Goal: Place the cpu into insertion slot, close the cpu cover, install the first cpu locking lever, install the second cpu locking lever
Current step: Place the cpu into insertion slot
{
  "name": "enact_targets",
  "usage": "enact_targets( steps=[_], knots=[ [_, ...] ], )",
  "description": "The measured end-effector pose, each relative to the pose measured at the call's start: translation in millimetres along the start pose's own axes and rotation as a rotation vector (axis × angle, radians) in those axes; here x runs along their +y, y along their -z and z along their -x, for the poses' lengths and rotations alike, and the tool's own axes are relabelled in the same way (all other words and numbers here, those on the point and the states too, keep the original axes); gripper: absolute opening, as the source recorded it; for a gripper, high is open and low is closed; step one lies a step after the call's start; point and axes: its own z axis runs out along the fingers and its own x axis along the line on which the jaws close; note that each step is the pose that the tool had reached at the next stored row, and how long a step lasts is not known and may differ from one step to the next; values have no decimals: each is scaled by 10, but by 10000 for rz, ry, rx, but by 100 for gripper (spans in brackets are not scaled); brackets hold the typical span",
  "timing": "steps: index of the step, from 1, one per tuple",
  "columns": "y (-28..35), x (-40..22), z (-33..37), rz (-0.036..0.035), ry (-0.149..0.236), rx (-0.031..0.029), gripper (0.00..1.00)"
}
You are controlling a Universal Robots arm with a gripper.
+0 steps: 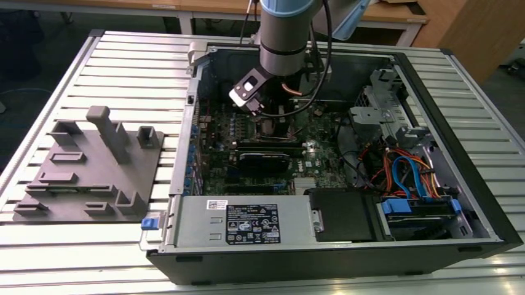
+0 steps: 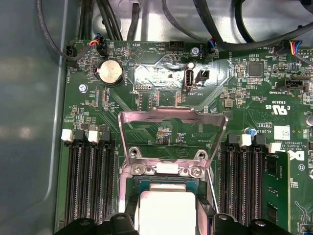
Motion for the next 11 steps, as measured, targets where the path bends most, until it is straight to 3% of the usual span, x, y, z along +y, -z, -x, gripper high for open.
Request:
enact_targets(
  steps=[11],
  knots=[
    [1,0,-1,2,-9,4,54]
  ],
)
